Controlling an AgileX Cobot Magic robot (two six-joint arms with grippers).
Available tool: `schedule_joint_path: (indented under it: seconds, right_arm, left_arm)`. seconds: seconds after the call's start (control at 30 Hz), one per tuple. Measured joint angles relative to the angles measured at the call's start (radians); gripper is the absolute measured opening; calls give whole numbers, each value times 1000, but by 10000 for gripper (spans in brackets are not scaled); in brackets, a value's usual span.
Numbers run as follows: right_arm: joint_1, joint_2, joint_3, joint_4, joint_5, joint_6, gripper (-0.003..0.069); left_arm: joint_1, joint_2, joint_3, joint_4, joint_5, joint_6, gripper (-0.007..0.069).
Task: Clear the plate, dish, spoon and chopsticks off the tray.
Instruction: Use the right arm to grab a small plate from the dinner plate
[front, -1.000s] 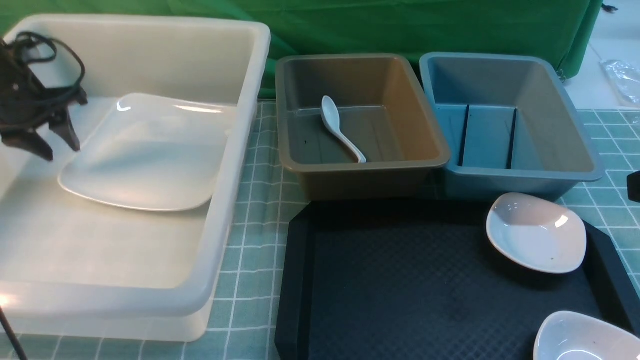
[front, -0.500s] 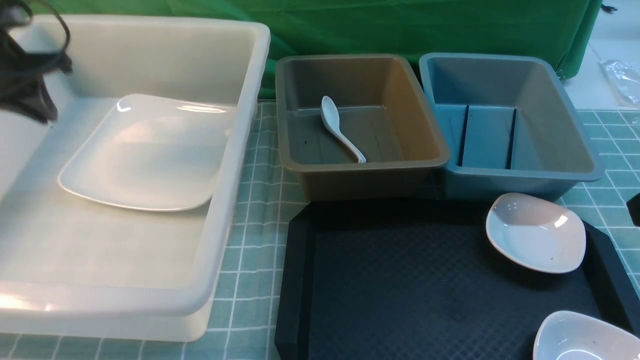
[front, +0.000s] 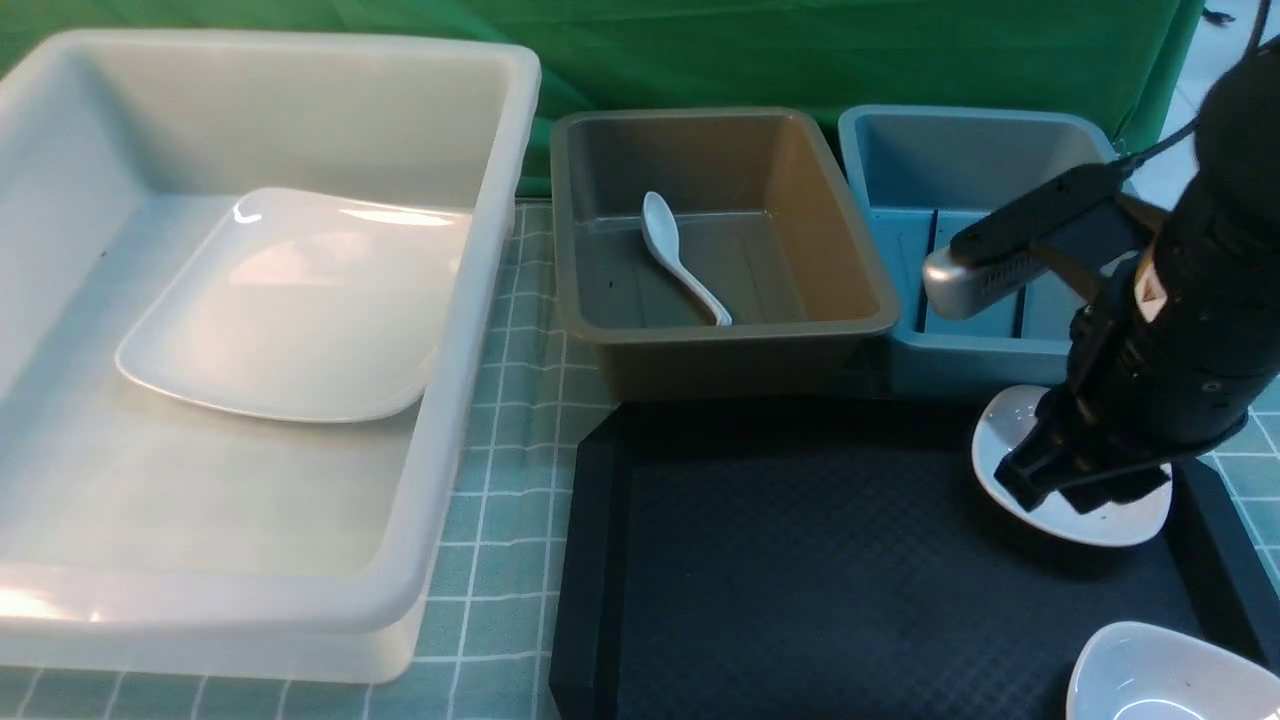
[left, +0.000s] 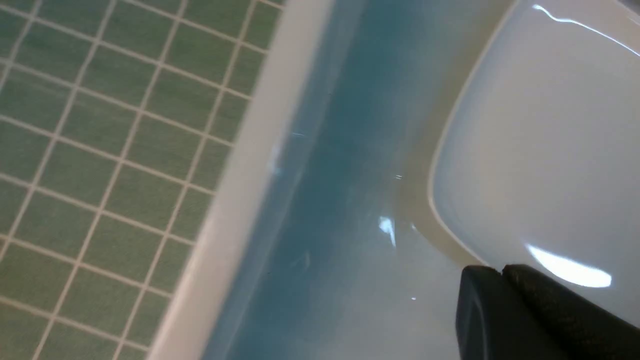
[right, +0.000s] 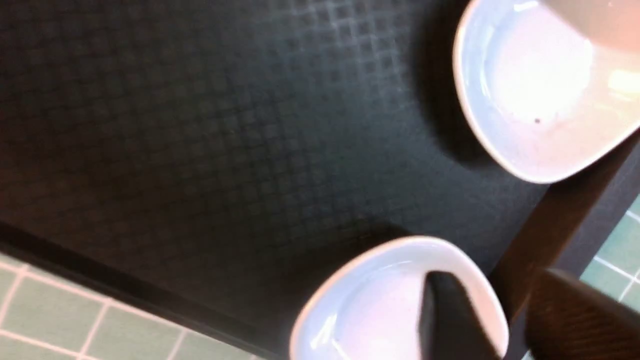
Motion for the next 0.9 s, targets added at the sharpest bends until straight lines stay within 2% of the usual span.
schedule_joint_path:
  seconds: [0.17,0.27,0.33,0.43,0.53,0.77,0.83,0.9]
  right_arm:
    - [-27,6,124,1,-14,61,447]
    - [-72,8,256,34,-120,98,511]
    - [-78,8,285,49,-154,103,517]
    - [-90,22,373,105,-289,110,533]
    - [-90,48,394,151,-351,110,536]
    - [-90,112,397,162,-316,131,536]
    - [-90,119,404,163,-312,135,534]
    - [-90,123,415,163,-312,135,496]
  left_arm:
    - [95,0,13,-91,-15,73,9]
    - [80,-2,13,-214,-2,173,8]
    - [65,-3,13,-237,11,192,8]
    - [-58,-16,13,-273,88,242,9]
    - [-187,-25,13,-255,136,246,9]
    - [-493,-69,24,-58,163,138,9]
    - [-556,-101,45,-30,165,112,9]
    - [-585,-138,69,-19,166,103,9]
